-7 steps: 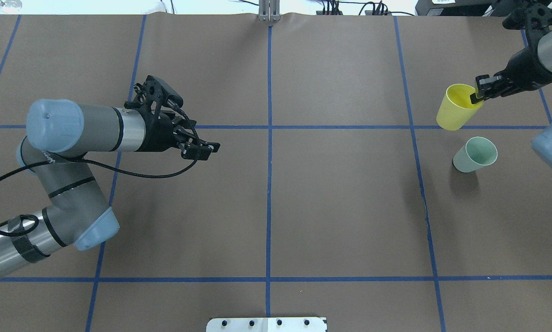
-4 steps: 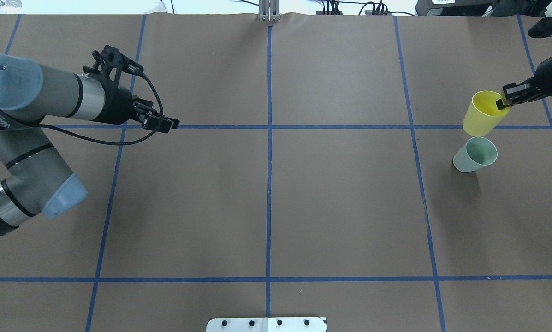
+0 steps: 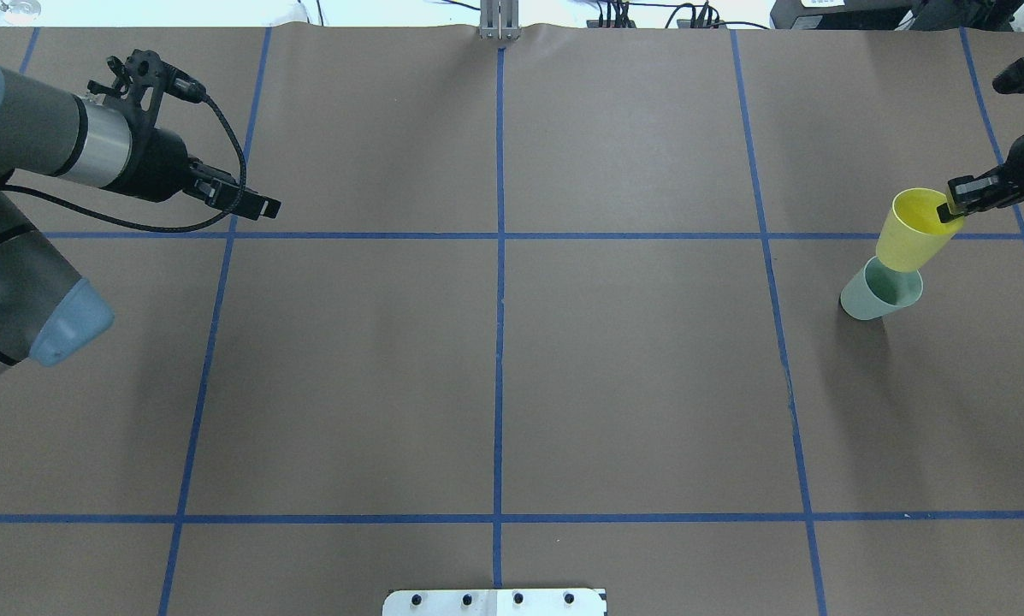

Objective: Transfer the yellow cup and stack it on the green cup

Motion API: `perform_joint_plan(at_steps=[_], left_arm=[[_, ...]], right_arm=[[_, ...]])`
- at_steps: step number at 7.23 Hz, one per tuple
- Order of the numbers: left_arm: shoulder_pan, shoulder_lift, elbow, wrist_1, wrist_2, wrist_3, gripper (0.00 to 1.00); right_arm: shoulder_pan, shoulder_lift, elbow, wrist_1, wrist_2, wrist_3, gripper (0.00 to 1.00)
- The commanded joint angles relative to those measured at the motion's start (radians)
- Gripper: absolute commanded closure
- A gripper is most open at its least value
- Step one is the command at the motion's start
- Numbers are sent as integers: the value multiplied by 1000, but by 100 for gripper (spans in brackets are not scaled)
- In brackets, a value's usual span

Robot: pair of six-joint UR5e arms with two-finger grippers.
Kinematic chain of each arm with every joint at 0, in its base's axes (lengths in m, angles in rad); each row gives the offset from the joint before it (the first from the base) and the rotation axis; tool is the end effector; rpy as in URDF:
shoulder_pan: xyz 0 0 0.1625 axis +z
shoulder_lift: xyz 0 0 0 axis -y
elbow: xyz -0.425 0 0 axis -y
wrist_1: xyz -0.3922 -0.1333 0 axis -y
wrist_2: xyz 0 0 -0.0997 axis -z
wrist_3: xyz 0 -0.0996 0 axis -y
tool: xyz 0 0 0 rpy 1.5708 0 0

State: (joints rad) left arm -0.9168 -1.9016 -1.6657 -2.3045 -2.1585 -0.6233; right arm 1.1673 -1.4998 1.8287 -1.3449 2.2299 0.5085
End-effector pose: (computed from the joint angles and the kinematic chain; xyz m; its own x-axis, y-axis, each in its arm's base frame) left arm 0.3098 -0.5325 0.3443 0.4273 0.5533 -0.7150 0.0076 0.7886 0.6148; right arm -0.1406 -0.5136 0.4742 0.6869 -0.1497 0.7112 -0.0008 0.9784 0.2067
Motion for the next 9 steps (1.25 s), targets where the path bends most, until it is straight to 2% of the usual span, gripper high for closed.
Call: perform_joint_plan(at_steps=[1, 9], left_arm=[[-4, 6, 3, 0, -3, 4, 0], [-10, 24, 1, -3, -3, 5, 0]], right_arm=[[-17, -7, -3, -2, -1, -1, 100], [-54, -11, -25, -2, -4, -2, 100]])
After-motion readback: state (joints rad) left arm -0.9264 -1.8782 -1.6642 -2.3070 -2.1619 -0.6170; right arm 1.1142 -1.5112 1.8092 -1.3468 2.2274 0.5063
